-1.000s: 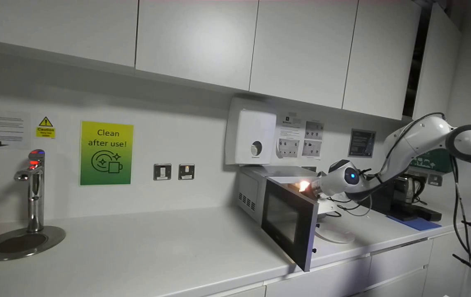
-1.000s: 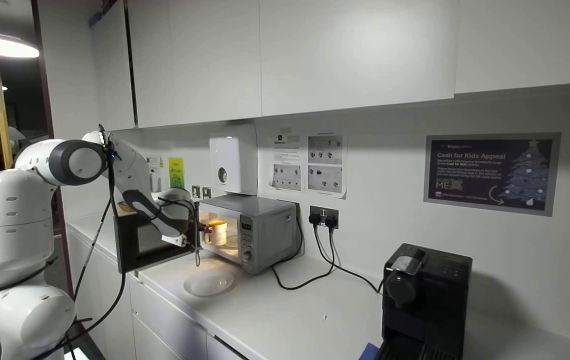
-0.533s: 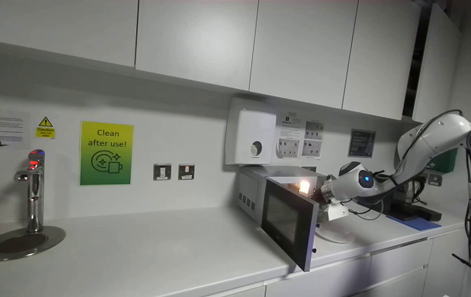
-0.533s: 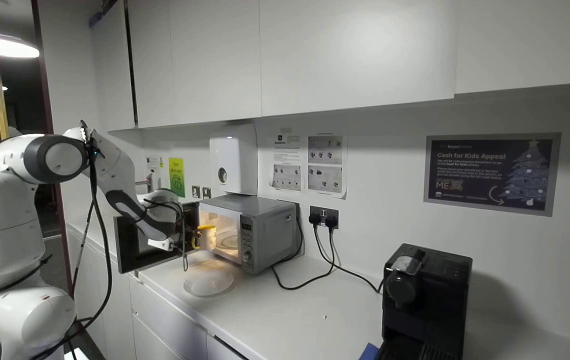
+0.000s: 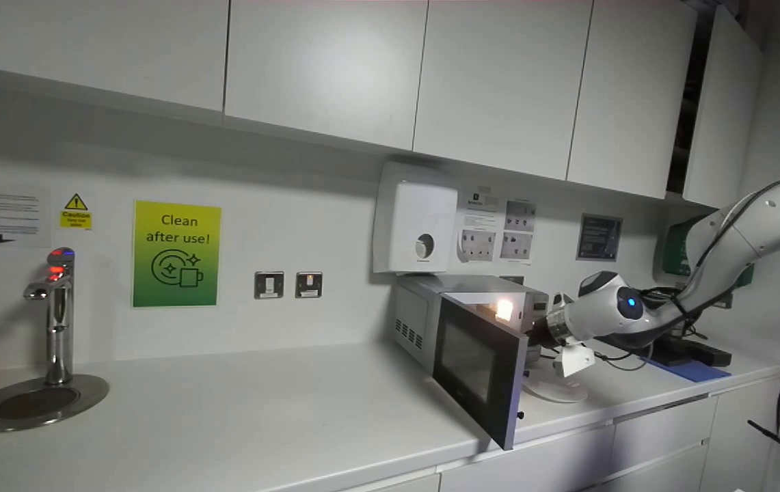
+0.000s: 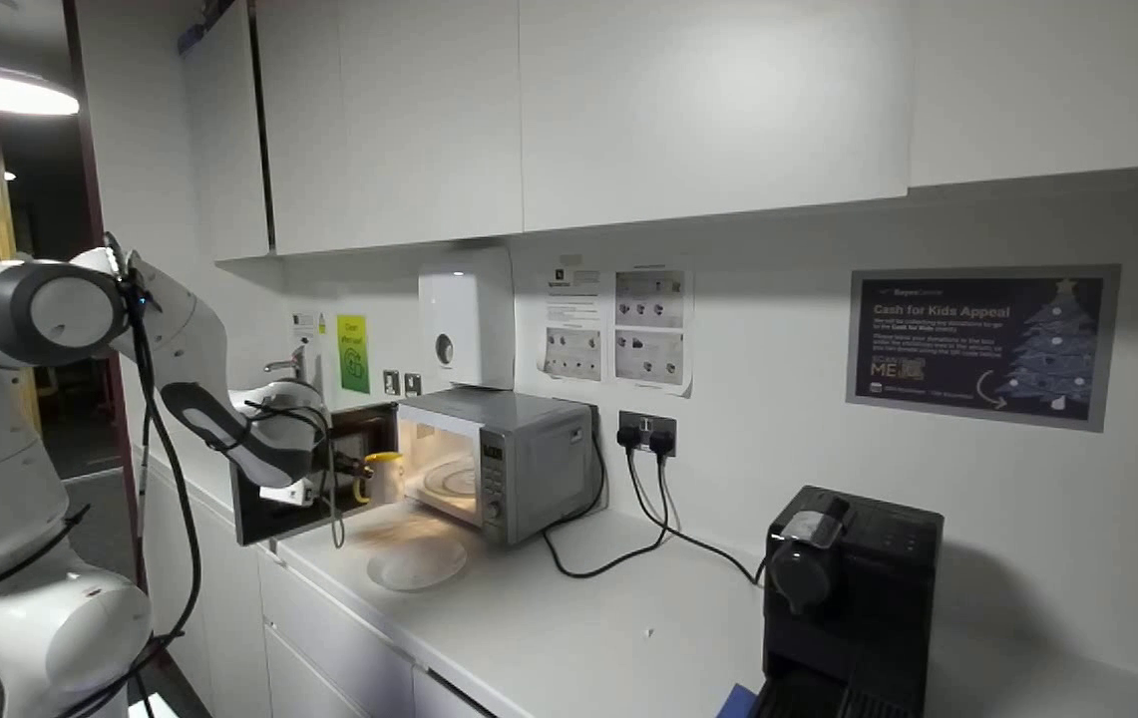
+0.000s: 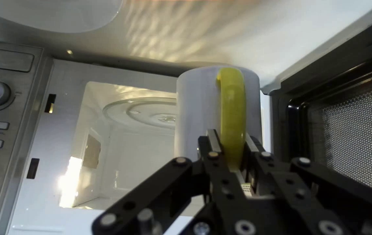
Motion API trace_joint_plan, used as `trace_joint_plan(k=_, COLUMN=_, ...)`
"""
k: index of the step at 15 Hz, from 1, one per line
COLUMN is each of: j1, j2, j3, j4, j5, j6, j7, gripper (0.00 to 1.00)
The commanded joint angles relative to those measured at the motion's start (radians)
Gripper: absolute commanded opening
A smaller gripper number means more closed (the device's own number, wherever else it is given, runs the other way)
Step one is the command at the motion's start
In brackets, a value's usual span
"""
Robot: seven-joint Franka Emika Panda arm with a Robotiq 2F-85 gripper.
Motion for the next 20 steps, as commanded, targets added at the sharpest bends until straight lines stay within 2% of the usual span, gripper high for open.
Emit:
trace_joint_plan(k=1, j1=0.000, j2=-0.152, j3=0.030, j4=-0.102, j5=0.093, j6=-0.072, j7=-0.077, gripper=0.05)
trace_joint_plan(k=4, j1=-0.003, j2=-0.217, j3=0.044, j4=-0.146, j5=0.174, j6=-0.111, j7=-0.129, gripper=0.05)
trace_joint_plan(k=9, j1=-0.016, j2=-0.300, j3=0.024, j4=-0.181, j5=0.277, j6=-0.152, j7=-0.203, gripper=0.05)
trace_joint_plan(k=20, j1=-0.052, j2=-0.480, j3=-0.014, j4=-0.219, j5=0.382, j6=-0.319, j7=-0.255, gripper=0.05)
